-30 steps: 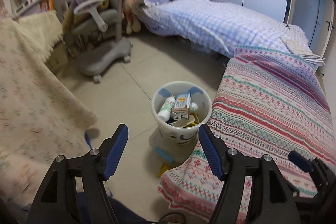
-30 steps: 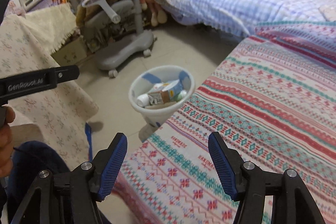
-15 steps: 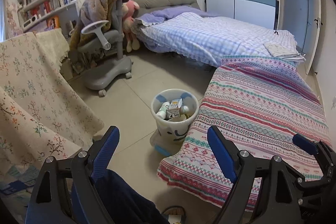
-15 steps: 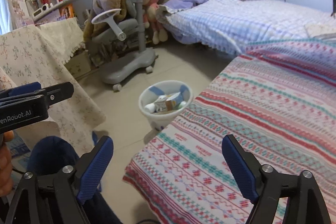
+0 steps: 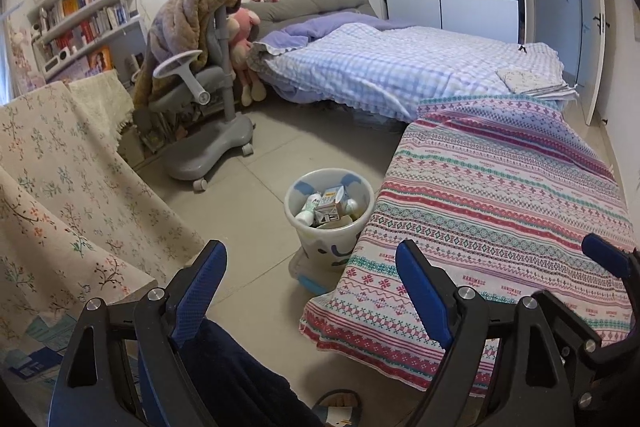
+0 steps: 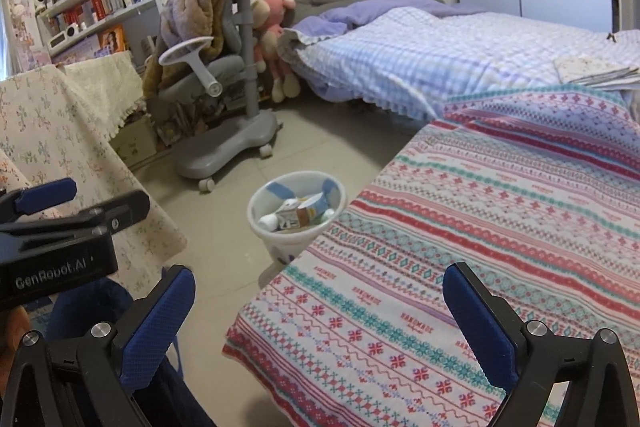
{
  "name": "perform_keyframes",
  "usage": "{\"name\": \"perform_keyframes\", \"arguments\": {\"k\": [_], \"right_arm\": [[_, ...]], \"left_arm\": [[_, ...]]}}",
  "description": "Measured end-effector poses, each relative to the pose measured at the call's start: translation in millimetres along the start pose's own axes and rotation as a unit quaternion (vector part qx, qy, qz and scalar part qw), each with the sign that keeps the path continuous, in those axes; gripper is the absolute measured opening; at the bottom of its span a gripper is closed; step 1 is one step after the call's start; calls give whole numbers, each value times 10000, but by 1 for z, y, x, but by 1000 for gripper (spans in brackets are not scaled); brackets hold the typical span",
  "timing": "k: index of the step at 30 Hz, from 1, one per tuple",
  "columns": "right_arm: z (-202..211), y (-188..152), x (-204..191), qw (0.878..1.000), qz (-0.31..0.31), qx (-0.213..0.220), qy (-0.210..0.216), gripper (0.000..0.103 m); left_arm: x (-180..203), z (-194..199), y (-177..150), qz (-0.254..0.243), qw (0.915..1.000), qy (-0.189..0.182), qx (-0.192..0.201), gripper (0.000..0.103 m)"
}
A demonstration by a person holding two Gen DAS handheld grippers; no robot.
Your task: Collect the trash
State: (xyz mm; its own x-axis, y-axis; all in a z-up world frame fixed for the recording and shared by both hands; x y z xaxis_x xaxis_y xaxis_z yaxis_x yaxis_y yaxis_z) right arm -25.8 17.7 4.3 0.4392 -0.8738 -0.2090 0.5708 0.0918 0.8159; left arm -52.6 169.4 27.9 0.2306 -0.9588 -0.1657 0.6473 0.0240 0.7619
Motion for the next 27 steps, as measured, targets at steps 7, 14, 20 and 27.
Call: {"name": "perform_keyframes", "arguments": {"k": [7,14,20,27], "right_arm": [[-1,0,1,10000,-20,6,0,102],[-1,1,5,10000,-85,1,29,103],[-1,0,5,9999,-96,-14,37,103],[-3,0,6,9999,-116,-35,13,103]], "left_arm": [[2,-4,-3,8,9999,-38,-106,89],[3,-4,-3,6,9999,-73,-125,89],[3,-8,-4,-32,9997,-94,-203,89],[1,-9,-3,-13,9998,-83,-196,89]]}}
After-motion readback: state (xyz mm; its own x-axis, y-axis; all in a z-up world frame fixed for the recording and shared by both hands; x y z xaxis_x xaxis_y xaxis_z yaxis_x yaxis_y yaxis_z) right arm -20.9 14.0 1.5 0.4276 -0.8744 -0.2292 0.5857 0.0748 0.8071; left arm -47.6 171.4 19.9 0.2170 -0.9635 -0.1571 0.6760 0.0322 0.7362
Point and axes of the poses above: each gripper's, at about its wrist camera, not at the fingertips, and z roughly against the way its jaws point, x to its right, y to its top, the point moved 8 cm from there along -z, roughly the way its jaws point, and after that the axes turned 1 degree about -z, right-handed, at the moved point
